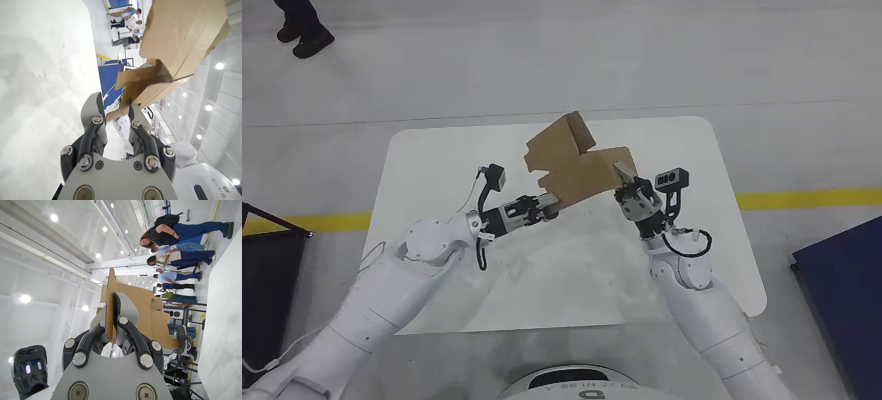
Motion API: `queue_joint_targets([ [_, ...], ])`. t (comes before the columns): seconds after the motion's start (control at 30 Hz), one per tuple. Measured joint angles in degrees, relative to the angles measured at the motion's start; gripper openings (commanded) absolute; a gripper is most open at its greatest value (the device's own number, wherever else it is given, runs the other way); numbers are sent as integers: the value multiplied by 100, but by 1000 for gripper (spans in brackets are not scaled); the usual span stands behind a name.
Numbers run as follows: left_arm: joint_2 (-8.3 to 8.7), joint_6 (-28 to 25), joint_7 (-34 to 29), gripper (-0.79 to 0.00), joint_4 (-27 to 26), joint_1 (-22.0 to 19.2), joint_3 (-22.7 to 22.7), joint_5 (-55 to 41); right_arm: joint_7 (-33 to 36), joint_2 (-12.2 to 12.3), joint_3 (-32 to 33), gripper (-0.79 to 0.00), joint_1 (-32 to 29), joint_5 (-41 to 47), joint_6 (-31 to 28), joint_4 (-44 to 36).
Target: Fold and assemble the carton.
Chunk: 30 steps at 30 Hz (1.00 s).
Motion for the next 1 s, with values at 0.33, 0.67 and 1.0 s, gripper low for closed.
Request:
queue_joint_targets([
  [0.33,34,-259,13,-471,-149,296,-434,137,18,-74,-78,-785,180,255,165,422],
  [0.67,11,-254,-139,-459,-252,320,-705,183,258,-104,-162,-785,152,41,233,345],
  [1.0,-28,-277,-199,-785,-331,433,-815,356,31,-143,-117,-785,261,-88,287,688],
])
